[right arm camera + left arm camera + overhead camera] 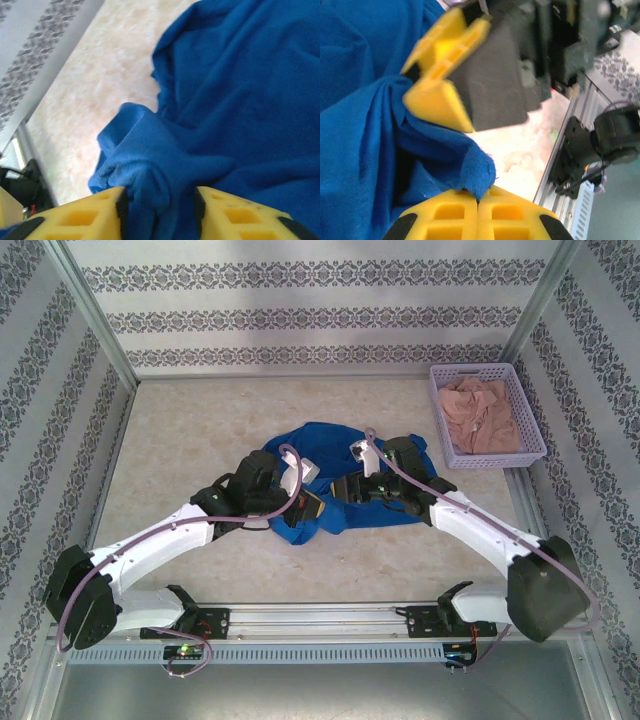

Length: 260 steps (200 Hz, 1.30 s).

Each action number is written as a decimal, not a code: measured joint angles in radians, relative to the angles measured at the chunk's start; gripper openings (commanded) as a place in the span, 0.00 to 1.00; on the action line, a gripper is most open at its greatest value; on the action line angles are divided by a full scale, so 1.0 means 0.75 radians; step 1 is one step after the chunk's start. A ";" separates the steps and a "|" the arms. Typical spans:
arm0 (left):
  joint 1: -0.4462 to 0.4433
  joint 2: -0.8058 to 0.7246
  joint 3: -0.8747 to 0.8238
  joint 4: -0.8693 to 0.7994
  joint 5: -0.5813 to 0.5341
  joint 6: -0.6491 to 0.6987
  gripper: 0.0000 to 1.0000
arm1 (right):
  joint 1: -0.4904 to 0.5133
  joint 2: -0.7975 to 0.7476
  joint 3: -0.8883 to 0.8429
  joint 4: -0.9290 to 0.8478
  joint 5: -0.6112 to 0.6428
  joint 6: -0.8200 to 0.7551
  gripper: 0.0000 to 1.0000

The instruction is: Fold the inside-out t-shirt

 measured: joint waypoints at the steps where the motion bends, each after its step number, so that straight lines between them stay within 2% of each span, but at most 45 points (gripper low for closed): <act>1: 0.000 0.001 0.003 -0.003 -0.003 -0.004 0.00 | 0.001 -0.006 -0.001 -0.005 0.008 -0.004 0.48; 28: -0.001 0.031 0.086 -0.018 -0.097 -0.149 0.00 | 0.017 -0.246 -0.090 -0.054 0.149 -0.060 0.55; 49: -0.012 0.048 0.102 -0.017 -0.133 -0.243 0.00 | 0.135 -0.407 -0.242 0.036 0.200 -0.092 0.64; 66: -0.035 0.075 0.111 -0.016 -0.143 -0.297 0.00 | 0.246 -0.411 -0.336 0.151 0.243 -0.092 0.69; 88: -0.053 0.102 0.112 -0.012 -0.137 -0.351 0.00 | 0.320 -0.280 -0.391 0.322 0.300 -0.083 0.71; 106: -0.056 0.102 0.112 -0.005 -0.131 -0.382 0.00 | 0.341 -0.165 -0.393 0.467 0.347 -0.076 0.60; 136: -0.059 0.092 0.112 0.024 -0.122 -0.406 0.00 | 0.352 -0.071 -0.403 0.675 0.422 -0.045 0.00; 149: -0.058 0.081 0.112 0.028 -0.122 -0.407 0.01 | 0.342 -0.072 -0.410 0.727 0.432 -0.031 0.00; 171: -0.048 0.045 0.109 0.027 -0.128 -0.393 0.36 | 0.265 -0.090 -0.445 0.798 0.365 -0.018 0.00; 192: -0.005 -0.047 0.060 0.027 -0.157 -0.358 0.53 | 0.144 -0.132 -0.513 0.840 0.233 -0.003 0.00; 220: 0.036 -0.086 0.013 0.022 -0.167 -0.309 0.56 | 0.051 -0.166 -0.546 0.862 0.067 0.026 0.00; 247: 0.036 0.023 0.005 0.028 -0.106 -0.281 0.56 | 0.024 -0.196 -0.554 0.893 -0.032 0.050 0.00; 260: 0.036 0.087 0.006 0.029 -0.087 -0.269 0.52 | 0.019 -0.206 -0.556 0.903 -0.058 0.055 0.00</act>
